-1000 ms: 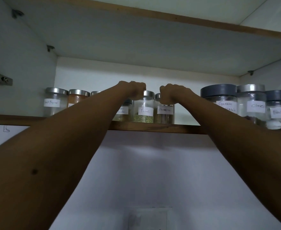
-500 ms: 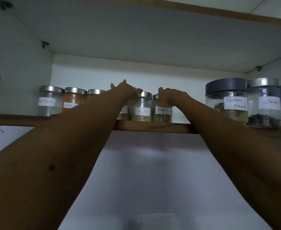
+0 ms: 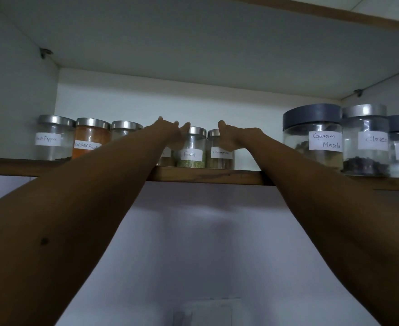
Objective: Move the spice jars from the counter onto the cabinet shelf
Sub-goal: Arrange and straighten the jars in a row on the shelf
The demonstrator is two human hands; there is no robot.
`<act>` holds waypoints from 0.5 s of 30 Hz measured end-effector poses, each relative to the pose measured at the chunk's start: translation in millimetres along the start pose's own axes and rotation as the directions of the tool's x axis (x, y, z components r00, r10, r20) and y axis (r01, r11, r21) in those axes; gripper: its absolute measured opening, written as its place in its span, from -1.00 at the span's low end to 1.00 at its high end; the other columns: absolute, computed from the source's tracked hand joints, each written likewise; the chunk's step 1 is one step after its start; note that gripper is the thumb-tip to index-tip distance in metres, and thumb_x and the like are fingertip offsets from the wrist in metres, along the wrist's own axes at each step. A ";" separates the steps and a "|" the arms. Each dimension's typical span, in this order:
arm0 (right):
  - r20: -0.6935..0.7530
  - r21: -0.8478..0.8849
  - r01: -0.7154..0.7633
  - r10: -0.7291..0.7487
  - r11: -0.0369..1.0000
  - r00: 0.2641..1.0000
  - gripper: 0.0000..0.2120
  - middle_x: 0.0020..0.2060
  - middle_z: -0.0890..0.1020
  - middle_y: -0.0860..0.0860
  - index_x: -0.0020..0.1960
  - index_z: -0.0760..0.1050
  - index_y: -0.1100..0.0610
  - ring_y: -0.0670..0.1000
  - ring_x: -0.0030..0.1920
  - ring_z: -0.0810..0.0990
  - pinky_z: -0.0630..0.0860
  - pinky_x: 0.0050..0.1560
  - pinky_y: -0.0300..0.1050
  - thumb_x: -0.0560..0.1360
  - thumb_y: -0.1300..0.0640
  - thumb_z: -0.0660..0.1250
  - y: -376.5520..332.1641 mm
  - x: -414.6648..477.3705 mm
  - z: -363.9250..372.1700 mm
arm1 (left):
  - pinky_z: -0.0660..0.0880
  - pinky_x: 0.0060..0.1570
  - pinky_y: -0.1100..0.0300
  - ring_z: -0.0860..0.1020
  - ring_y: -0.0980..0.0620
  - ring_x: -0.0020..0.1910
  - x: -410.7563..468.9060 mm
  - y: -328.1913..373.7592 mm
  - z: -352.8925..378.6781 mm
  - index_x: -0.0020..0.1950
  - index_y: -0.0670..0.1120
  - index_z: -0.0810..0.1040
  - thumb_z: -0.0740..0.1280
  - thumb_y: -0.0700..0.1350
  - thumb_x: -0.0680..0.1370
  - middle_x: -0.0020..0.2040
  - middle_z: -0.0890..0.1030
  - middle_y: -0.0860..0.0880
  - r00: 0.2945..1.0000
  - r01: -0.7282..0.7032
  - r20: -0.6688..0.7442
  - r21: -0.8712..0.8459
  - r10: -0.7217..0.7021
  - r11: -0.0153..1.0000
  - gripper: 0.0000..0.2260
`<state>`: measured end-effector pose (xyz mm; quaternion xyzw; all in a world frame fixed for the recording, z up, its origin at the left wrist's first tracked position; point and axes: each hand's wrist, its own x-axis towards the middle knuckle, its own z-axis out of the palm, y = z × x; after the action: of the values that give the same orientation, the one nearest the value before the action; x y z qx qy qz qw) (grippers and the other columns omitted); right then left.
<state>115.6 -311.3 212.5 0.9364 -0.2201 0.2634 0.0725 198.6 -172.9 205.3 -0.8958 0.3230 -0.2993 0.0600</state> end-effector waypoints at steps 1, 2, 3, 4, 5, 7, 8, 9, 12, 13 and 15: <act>-0.019 -0.005 -0.006 0.006 1.000 1.000 -0.62 0.10 0.44 0.20 0.32 0.15 0.28 0.17 0.06 0.41 0.34 0.06 0.05 0.56 0.16 0.11 0.6 -0.7 2.7 | -0.08 0.42 -0.17 -0.10 -0.28 0.50 0.7 -0.1 3.1 0.51 0.00 -0.30 0.06 -0.26 0.60 0.54 -0.21 -0.08 1.000 -0.008 -0.009 -0.023 0.007 1.000 -0.36; -0.049 -0.027 -0.008 0.006 1.000 0.999 -0.61 0.20 0.38 0.21 0.32 0.16 0.29 0.20 0.16 0.39 0.33 0.15 0.08 0.55 0.19 0.12 1.6 -0.4 4.7 | -0.11 0.41 -0.20 -0.11 -0.29 0.49 1.5 0.3 6.0 0.51 -0.02 -0.31 0.07 -0.26 0.61 0.54 -0.23 -0.09 1.000 -0.016 -0.020 -0.051 0.015 0.999 -0.35; -0.084 -0.057 -0.001 -0.004 0.998 0.996 -0.58 0.30 0.31 0.23 0.35 0.15 0.29 0.24 0.27 0.34 0.29 0.26 0.11 0.53 0.20 0.13 2.2 0.2 6.3 | -0.15 0.41 -0.23 -0.16 -0.29 0.49 2.6 1.0 9.0 0.51 -0.03 -0.31 0.09 -0.26 0.61 0.53 -0.25 -0.11 0.999 -0.027 -0.046 -0.088 0.023 0.996 -0.34; -0.106 -0.084 0.010 -0.019 0.996 0.994 -0.52 0.38 0.23 0.24 0.39 0.11 0.29 0.27 0.35 0.26 0.23 0.34 0.13 0.53 0.19 0.15 2.9 -0.1 6.9 | -0.18 0.41 -0.27 -0.23 -0.28 0.48 3.4 1.7 11.5 0.51 -0.05 -0.31 0.11 -0.25 0.61 0.53 -0.27 -0.11 0.996 -0.040 -0.082 -0.132 0.029 0.990 -0.33; -0.129 -0.108 0.019 -0.033 0.994 0.991 -0.45 0.44 0.15 0.25 0.43 0.06 0.28 0.28 0.40 0.20 0.16 0.40 0.14 0.53 0.15 0.18 2.8 -1.2 5.7 | -0.20 0.40 -0.29 -0.29 -0.25 0.47 3.9 2.1 12.8 0.51 -0.06 -0.31 0.12 -0.24 0.60 0.53 -0.28 -0.11 0.991 -0.054 -0.128 -0.155 0.035 0.986 -0.33; -0.207 -0.143 0.039 -0.069 0.989 0.976 -0.42 0.42 0.21 0.26 0.42 0.16 0.27 0.28 0.37 0.26 0.23 0.37 0.12 0.52 0.03 0.25 0.3 -8.6 -0.8 | -0.26 0.39 -0.29 -0.34 -0.20 0.47 1.9 1.8 12.6 0.53 -0.08 -0.24 0.13 -0.20 0.60 0.53 -0.25 -0.12 0.974 -0.079 -0.222 -0.137 0.047 0.987 -0.36; -0.256 -0.153 0.055 -0.094 0.987 0.962 -0.51 0.32 0.37 0.24 0.32 0.31 0.27 0.25 0.27 0.38 0.36 0.24 0.08 0.50 0.03 0.28 -1.1 -14.7 -5.0 | -0.28 0.38 -0.29 -0.33 -0.18 0.47 -1.8 -0.4 9.9 0.54 -0.06 -0.15 0.13 -0.14 0.61 0.54 -0.20 -0.12 0.961 -0.100 -0.266 -0.101 0.070 0.990 -0.40; -0.313 -0.169 0.053 -0.104 0.984 0.944 -0.70 0.14 0.49 0.21 0.13 0.43 0.27 0.22 0.11 0.48 0.43 0.04 0.00 0.49 0.10 0.29 -3.9 -22.1 -8.0 | -0.29 0.37 -0.28 -0.30 -0.18 0.49 -6.6 -3.4 6.3 0.54 -0.03 -0.01 0.15 -0.08 0.62 0.55 -0.12 -0.11 0.946 -0.120 -0.310 -0.067 0.094 0.991 -0.47; -0.428 -0.321 0.035 -0.177 0.946 0.886 -0.72 -0.37 0.35 0.06 -0.38 0.18 0.17 0.14 -0.25 0.39 0.20 -0.33 -0.16 0.43 0.31 0.21 -14.9 -43.7 -16.3 | -0.29 0.37 -0.24 -0.16 -0.12 0.52 -23.8 -18.4 -6.2 0.40 0.02 0.36 0.24 -0.08 0.58 0.53 0.15 -0.06 0.890 -0.183 -0.434 -0.058 0.141 0.981 -0.62; -0.432 -0.363 0.042 -0.208 0.931 0.877 -0.67 -0.42 0.25 0.03 -0.41 0.10 0.15 0.12 -0.28 0.35 0.16 -0.34 -0.16 0.42 0.32 0.20 -18.4 -51.0 -19.6 | -0.29 0.38 -0.23 -0.11 -0.10 0.53 -30.6 -24.4 -10.4 0.35 0.01 0.42 0.27 -0.11 0.56 0.50 0.23 -0.05 0.877 -0.209 -0.455 -0.070 0.156 0.975 -0.65; -0.433 -0.440 0.048 -0.259 0.897 0.863 -0.70 -0.44 0.22 0.02 -0.39 0.13 0.19 0.11 -0.29 0.32 0.18 -0.24 -0.12 0.42 0.32 0.19 -25.2 -66.4 -29.9 | -0.27 0.39 -0.21 0.03 -0.08 0.52 -45.7 -32.9 -18.9 0.27 -0.02 0.50 0.29 -0.14 0.54 0.43 0.37 -0.05 0.858 -0.249 -0.483 -0.098 0.173 0.963 -0.71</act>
<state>62.4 -256.4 202.6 0.8190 -0.1689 0.4279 0.3429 177.6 -117.4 207.8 -0.7573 0.4468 -0.4727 -0.0586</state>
